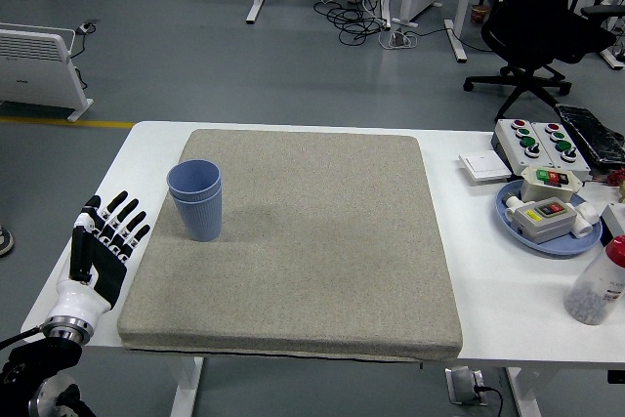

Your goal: Push cup pick cup insert cup

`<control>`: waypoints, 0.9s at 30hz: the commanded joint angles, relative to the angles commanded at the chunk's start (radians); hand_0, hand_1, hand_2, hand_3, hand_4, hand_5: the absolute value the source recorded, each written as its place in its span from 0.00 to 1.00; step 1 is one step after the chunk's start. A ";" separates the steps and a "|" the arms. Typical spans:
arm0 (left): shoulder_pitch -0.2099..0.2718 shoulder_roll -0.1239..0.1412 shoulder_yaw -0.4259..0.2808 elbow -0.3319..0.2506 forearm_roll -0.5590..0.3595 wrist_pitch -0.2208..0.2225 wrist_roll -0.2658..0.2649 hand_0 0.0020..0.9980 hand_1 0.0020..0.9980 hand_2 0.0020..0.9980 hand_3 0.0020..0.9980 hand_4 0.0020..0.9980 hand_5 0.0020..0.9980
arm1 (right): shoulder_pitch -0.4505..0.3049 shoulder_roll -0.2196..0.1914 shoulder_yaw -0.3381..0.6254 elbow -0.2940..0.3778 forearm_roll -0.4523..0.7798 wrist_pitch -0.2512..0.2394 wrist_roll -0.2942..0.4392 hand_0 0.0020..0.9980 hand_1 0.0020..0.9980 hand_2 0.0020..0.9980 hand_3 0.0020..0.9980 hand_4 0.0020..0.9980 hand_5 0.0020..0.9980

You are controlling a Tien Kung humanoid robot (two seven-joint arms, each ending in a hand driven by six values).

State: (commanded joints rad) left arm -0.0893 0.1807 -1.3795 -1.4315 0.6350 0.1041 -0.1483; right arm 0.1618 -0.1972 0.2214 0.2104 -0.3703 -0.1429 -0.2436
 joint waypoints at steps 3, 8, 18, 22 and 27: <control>0.002 -0.001 0.003 0.003 0.008 -0.005 0.000 0.94 0.94 0.97 0.93 0.60 1.00 | -0.001 0.000 0.003 0.000 -0.005 -0.001 -0.001 0.71 0.60 0.69 0.62 0.19 0.54; 0.004 -0.002 0.009 0.008 0.025 -0.012 0.005 0.96 0.97 0.99 0.96 0.60 1.00 | -0.003 0.000 0.006 0.000 -0.011 -0.001 -0.003 0.71 0.60 0.69 0.62 0.19 0.54; 0.007 -0.003 0.012 0.016 0.026 -0.012 0.003 0.97 0.97 1.00 0.97 0.60 1.00 | -0.011 0.001 0.015 0.001 -0.025 -0.001 -0.011 0.71 0.60 0.69 0.62 0.19 0.54; 0.007 -0.003 0.013 0.016 0.026 -0.012 0.000 0.97 0.98 1.00 0.98 0.60 1.00 | -0.013 0.001 0.015 0.001 -0.027 0.000 -0.012 0.71 0.60 0.69 0.62 0.19 0.54; 0.005 -0.005 0.012 0.020 0.027 -0.012 -0.001 0.97 0.98 1.00 0.98 0.60 1.00 | -0.011 0.000 0.010 0.001 -0.024 0.001 -0.010 0.71 0.60 0.69 0.62 0.19 0.54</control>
State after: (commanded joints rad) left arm -0.0839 0.1756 -1.3678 -1.4113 0.6617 0.0925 -0.1492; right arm 0.1507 -0.1971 0.2315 0.2116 -0.3938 -0.1417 -0.2536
